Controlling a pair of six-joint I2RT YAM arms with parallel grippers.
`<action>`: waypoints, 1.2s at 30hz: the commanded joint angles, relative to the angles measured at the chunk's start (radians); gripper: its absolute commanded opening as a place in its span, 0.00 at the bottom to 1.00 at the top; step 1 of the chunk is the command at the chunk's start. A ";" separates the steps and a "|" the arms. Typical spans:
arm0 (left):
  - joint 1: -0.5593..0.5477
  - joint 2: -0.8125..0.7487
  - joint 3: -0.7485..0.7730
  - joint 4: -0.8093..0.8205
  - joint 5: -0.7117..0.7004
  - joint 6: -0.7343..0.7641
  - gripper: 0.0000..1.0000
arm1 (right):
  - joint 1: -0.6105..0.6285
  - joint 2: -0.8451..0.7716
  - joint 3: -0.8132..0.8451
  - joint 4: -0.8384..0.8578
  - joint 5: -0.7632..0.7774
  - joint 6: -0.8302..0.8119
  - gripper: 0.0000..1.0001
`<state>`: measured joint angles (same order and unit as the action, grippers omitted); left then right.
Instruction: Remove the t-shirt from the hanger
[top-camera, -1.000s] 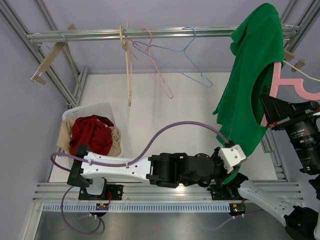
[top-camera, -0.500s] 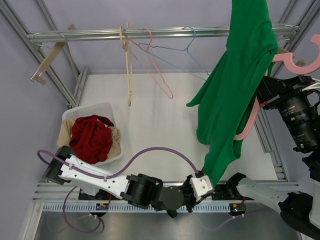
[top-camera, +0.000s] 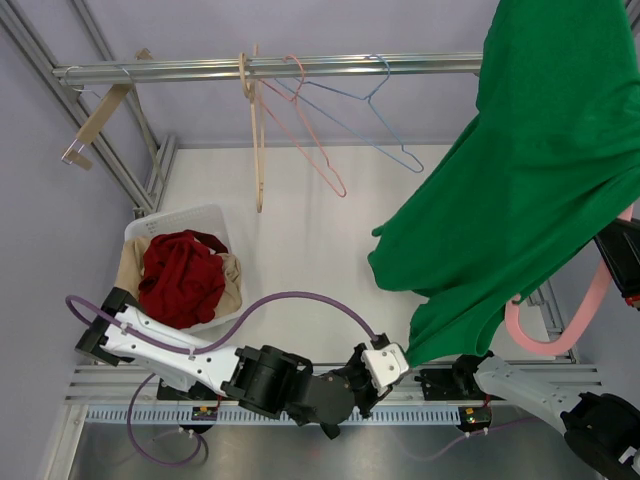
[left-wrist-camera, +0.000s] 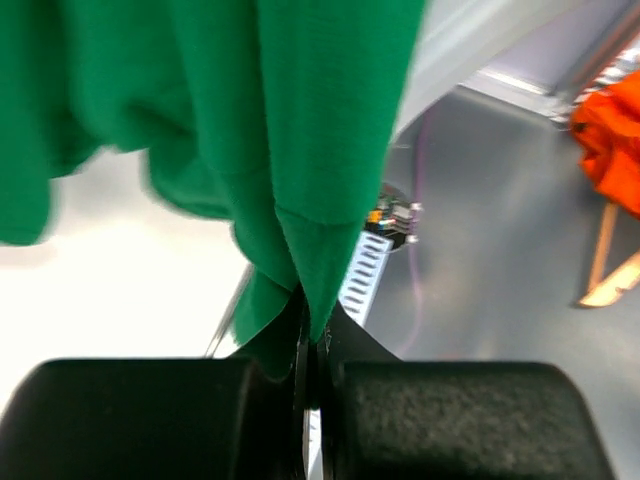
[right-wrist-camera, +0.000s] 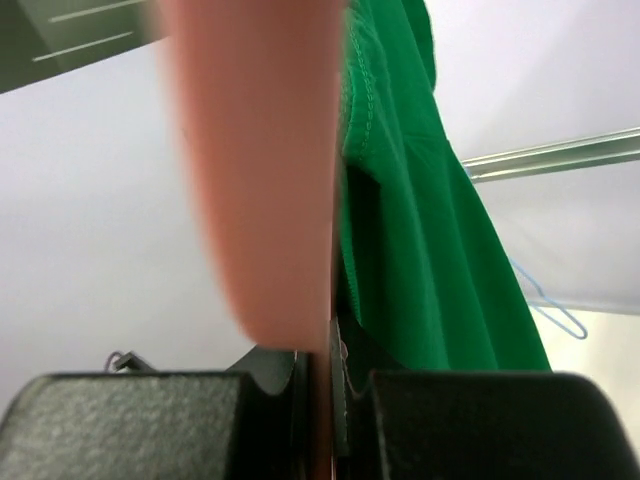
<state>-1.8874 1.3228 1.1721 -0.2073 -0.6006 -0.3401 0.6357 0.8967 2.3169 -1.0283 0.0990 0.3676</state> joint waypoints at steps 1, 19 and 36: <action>-0.021 0.035 0.082 -0.222 -0.132 0.019 0.00 | -0.001 -0.008 -0.026 0.085 -0.080 0.025 0.00; 0.062 0.018 0.480 0.258 -0.030 0.691 0.03 | -0.001 -0.344 -0.363 0.128 -0.465 0.142 0.00; 0.223 0.124 0.590 0.158 0.265 0.609 0.68 | -0.001 -0.328 -0.430 0.237 -0.619 0.209 0.00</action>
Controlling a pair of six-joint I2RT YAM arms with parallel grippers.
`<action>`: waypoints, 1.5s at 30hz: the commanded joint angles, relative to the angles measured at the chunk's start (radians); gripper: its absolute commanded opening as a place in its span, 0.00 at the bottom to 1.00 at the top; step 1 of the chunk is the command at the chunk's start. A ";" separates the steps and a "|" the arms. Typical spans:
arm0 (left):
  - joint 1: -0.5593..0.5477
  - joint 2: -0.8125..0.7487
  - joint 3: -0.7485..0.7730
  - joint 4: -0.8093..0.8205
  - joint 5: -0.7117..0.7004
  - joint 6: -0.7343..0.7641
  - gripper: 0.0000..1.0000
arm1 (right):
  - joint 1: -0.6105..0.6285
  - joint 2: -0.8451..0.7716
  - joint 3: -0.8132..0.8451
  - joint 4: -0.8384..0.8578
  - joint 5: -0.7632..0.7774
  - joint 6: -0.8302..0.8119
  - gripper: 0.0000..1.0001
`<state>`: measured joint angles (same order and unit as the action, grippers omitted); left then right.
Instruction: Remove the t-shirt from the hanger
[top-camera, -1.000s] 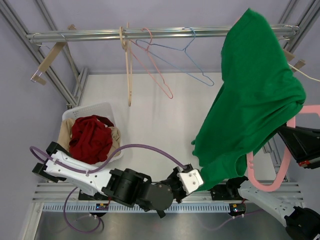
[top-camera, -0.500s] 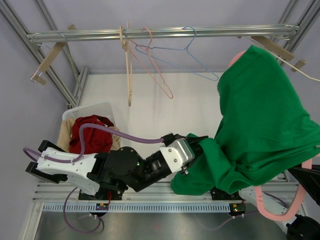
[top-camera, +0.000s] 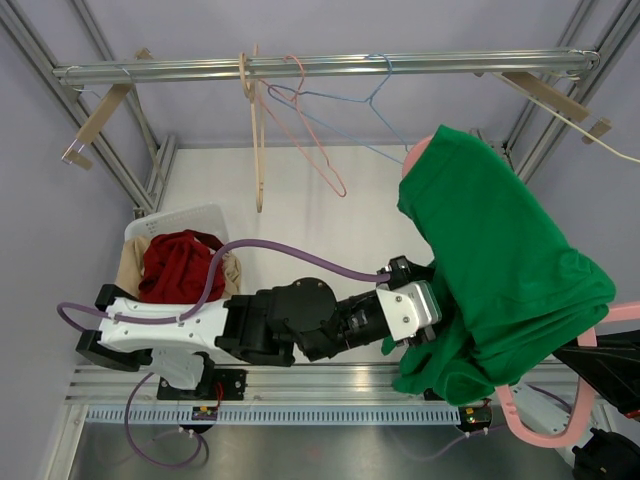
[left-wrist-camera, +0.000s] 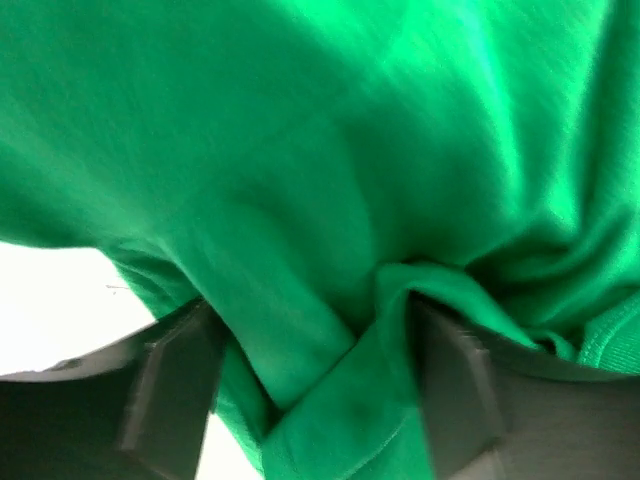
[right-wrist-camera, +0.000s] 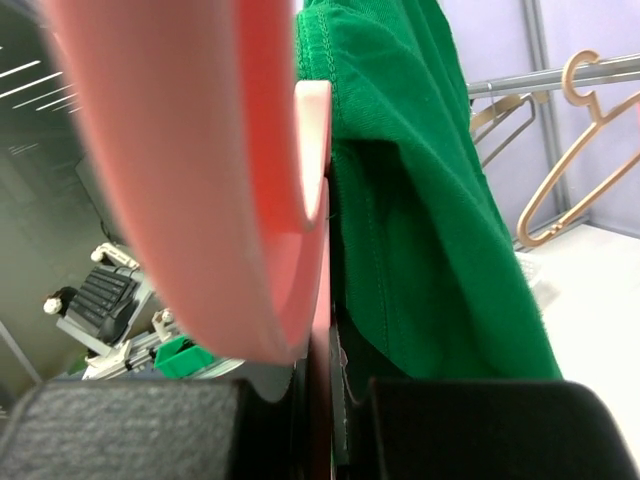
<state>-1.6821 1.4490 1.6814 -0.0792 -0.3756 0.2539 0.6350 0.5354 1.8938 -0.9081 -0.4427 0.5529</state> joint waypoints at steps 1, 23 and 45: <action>0.019 -0.002 0.089 0.022 0.052 0.013 0.46 | 0.000 0.031 -0.016 0.126 -0.086 0.027 0.00; -0.076 -0.291 0.515 -0.114 -0.767 0.573 0.00 | -0.001 -0.193 -0.541 -0.075 0.002 -0.044 0.00; -0.074 -0.854 -0.520 1.245 -0.996 1.411 0.00 | -0.001 -0.132 -0.608 -0.066 0.191 -0.149 0.00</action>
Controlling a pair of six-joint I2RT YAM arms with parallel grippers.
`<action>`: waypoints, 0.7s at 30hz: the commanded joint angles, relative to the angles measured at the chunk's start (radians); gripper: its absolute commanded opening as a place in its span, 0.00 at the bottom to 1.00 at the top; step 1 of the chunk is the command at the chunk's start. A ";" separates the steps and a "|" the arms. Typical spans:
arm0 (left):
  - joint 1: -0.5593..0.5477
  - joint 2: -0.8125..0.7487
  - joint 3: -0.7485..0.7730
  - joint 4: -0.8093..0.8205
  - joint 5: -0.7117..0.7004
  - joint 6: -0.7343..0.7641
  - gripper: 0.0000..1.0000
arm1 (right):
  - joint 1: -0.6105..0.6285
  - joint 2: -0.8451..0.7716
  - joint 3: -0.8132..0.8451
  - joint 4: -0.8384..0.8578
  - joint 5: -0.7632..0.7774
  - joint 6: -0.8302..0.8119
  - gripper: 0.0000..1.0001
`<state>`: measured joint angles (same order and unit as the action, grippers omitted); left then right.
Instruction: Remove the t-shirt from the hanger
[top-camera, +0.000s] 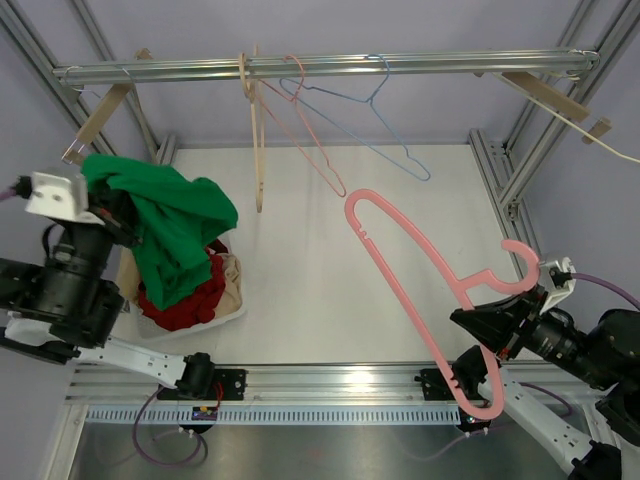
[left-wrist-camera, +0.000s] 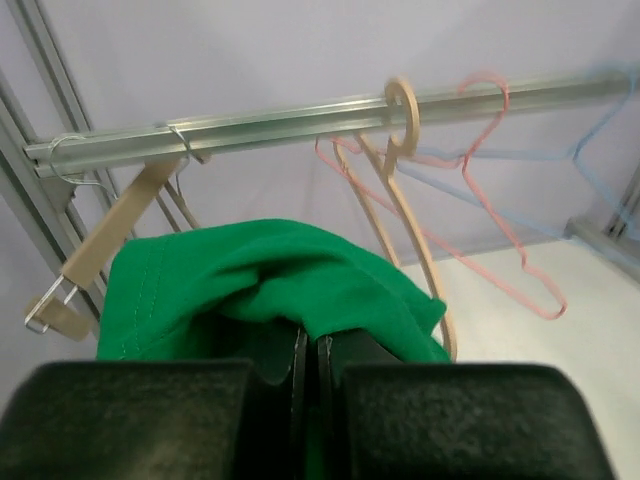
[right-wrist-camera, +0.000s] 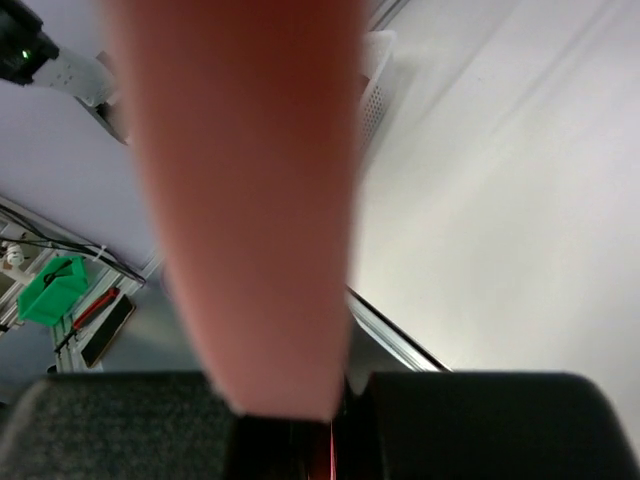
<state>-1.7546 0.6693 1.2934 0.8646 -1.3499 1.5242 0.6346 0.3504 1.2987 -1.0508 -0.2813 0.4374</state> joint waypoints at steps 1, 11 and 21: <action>-0.002 -0.106 -0.172 0.298 -0.041 0.123 0.00 | -0.001 0.074 -0.016 0.087 0.028 -0.037 0.00; 0.061 -0.401 -0.396 -0.875 -0.222 -0.927 0.00 | -0.001 0.165 0.008 0.160 0.033 -0.045 0.00; 0.012 -0.307 -0.223 -1.665 -0.264 -1.784 0.00 | -0.001 0.341 0.025 0.271 0.112 -0.098 0.00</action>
<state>-1.7329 0.3332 1.0710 -0.5400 -1.4967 0.0719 0.6346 0.6449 1.2980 -0.8818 -0.2203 0.3771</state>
